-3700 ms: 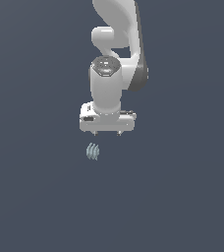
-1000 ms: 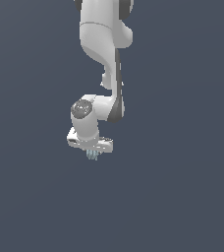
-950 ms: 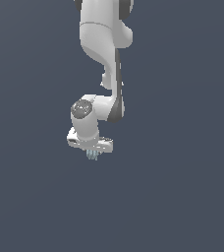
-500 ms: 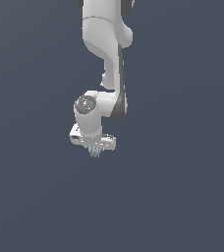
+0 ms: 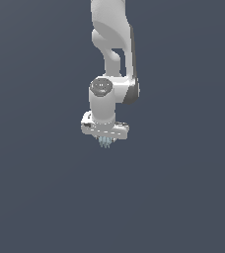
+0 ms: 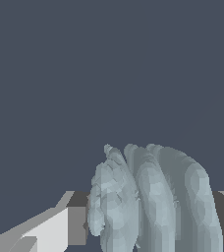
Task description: Pick up the object and move it to a goal position.
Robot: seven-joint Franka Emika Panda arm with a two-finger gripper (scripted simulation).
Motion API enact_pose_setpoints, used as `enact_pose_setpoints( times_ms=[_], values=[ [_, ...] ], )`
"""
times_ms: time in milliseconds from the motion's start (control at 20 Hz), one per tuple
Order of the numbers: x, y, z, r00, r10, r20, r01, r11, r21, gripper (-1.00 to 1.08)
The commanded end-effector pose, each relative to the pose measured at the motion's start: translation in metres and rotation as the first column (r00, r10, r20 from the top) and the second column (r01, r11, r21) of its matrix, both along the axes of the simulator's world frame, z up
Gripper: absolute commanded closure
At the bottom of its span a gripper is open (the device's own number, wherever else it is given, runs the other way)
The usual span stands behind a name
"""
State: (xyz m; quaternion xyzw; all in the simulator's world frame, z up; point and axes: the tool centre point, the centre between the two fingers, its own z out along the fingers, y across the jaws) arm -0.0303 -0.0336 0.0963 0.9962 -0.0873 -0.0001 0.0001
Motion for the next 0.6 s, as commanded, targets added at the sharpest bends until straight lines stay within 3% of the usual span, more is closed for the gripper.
enact_pose_setpoints(
  times_ms=[0, 550],
  values=[
    [-0.011, 0.019, 0.017, 1.0, 0.001, 0.001, -0.001, 1.0, 0.0, 1.08],
    [-0.063, 0.108, 0.098, 1.0, 0.001, 0.001, -0.001, 1.0, -0.003, 1.08]
  ],
)
